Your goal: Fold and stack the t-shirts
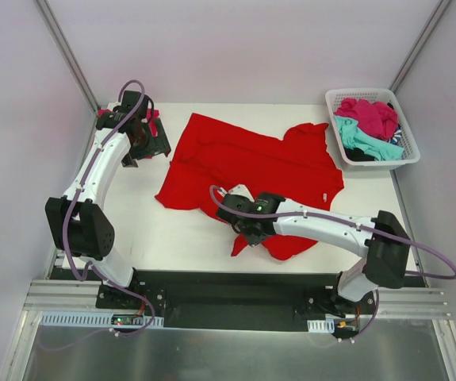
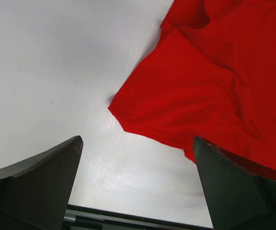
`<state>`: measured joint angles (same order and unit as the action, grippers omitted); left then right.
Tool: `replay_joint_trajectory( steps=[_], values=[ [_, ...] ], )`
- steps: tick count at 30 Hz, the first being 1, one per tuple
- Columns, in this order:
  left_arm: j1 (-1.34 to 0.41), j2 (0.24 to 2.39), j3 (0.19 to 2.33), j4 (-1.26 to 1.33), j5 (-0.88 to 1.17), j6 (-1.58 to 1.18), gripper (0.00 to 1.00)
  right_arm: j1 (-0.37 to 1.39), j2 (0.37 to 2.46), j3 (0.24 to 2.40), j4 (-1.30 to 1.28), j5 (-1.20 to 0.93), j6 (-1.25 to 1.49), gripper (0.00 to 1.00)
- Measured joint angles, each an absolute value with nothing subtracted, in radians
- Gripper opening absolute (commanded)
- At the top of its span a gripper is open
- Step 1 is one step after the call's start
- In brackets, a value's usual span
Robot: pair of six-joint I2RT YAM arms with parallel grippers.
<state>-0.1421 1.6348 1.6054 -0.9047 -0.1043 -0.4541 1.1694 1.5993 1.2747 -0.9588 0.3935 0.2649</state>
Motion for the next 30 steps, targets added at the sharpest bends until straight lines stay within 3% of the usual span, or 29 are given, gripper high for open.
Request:
replay_joint_trajectory(
  steps=[9, 17, 22, 30],
  values=[
    [-0.142, 1.635, 1.605, -0.904, -0.092, -0.454, 0.99, 1.109, 1.597, 1.24, -0.973, 0.276, 0.184, 0.01],
    [-0.142, 1.635, 1.605, -0.904, -0.085, -0.453, 0.99, 1.029, 1.821, 1.243, -0.925, 0.35, 0.148, 0.01],
    [-0.142, 1.636, 1.605, -0.905, -0.081, -0.452, 0.99, 1.027, 1.97, 1.36, -0.921, 0.379, 0.116, 0.01],
    [-0.142, 1.636, 1.605, -0.905, -0.079, -0.435, 0.99, 0.978, 2.034, 1.6, -0.912, 0.39, 0.07, 0.01]
  ],
)
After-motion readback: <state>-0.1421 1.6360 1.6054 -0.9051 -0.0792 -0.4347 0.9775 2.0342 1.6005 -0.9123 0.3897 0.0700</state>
